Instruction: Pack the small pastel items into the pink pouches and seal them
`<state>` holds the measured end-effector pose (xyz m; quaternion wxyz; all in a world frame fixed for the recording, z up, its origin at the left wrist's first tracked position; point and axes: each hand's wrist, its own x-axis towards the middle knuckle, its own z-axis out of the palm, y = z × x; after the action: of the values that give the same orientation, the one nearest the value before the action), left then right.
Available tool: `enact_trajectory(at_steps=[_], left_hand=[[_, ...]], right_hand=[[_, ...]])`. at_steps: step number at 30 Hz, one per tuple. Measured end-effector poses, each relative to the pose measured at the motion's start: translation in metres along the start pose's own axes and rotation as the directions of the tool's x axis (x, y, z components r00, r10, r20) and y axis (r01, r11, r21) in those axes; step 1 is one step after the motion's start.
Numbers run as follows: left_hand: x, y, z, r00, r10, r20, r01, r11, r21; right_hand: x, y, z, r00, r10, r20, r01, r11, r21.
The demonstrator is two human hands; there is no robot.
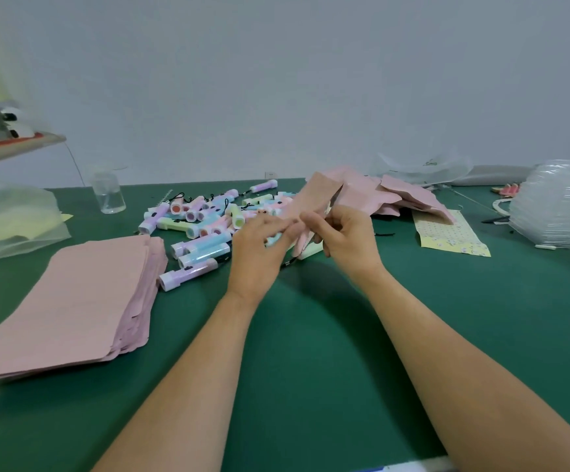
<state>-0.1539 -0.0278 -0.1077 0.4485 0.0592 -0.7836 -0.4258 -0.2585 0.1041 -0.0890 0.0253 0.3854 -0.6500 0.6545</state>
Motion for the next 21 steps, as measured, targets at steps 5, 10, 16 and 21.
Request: enact_trajectory(at_steps=[5,10,16,21], left_hand=[[-0.003,0.013,-0.002,0.98,-0.055,0.192,0.112,0.948,-0.298],[-0.003,0.016,-0.007,0.923,-0.139,0.359,0.285,0.874,-0.393],[-0.006,0.012,-0.004,0.913,-0.22,0.342,0.351,0.853,-0.387],[-0.006,0.011,0.001,0.955,-0.248,0.16,0.287,0.906,-0.312]], right_hand=[[0.004,-0.003,-0.003,0.998,-0.065,-0.01,0.065,0.996,-0.06],[0.006,0.004,-0.001,0.987,-0.161,0.016,0.161,0.969,-0.189],[0.004,0.002,0.001,0.973,-0.228,0.03,0.223,0.904,-0.364],[0.003,-0.004,0.0,0.954,-0.28,0.104,0.297,0.848,-0.438]])
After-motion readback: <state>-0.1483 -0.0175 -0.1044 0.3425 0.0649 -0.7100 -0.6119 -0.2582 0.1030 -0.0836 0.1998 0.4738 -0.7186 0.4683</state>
